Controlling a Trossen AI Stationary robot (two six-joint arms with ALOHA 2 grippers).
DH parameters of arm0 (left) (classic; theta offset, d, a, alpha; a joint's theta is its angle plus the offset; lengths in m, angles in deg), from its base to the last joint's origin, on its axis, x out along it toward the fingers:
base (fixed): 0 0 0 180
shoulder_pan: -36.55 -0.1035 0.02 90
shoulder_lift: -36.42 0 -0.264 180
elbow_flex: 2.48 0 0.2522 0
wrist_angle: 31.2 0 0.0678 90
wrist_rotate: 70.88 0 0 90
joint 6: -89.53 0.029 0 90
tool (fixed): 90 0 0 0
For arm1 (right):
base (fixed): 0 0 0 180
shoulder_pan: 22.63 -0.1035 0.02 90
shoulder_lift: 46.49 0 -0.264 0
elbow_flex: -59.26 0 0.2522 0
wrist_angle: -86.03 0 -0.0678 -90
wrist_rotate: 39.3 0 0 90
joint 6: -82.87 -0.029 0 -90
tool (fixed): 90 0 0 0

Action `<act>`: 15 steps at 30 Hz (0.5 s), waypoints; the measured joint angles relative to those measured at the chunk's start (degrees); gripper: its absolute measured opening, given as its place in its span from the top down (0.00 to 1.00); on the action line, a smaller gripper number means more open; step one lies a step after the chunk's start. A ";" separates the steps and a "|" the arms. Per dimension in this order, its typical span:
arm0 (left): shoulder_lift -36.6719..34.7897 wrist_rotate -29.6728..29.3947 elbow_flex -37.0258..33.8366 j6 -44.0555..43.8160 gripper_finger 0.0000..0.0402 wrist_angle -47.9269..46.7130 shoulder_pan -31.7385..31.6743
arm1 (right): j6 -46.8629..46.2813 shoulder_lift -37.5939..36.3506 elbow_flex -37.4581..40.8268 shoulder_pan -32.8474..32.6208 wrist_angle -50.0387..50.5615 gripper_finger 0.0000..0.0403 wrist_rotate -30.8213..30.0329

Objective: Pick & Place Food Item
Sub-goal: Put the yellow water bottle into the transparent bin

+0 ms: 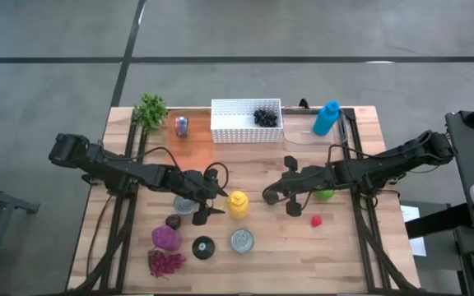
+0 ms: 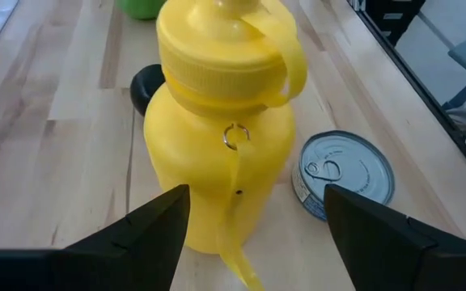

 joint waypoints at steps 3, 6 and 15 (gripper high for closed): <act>0.00 -0.11 0.00 0.08 0.28 0.05 0.01 | 0.00 0.00 0.00 -0.01 -0.02 0.98 0.00; 0.00 -0.62 0.00 1.06 0.28 0.82 0.01 | 0.00 0.00 0.00 0.00 -0.02 0.98 -0.02; -0.02 -0.65 -0.28 1.16 0.29 1.39 -0.01 | 0.00 0.00 0.00 -0.01 -0.03 0.98 -0.02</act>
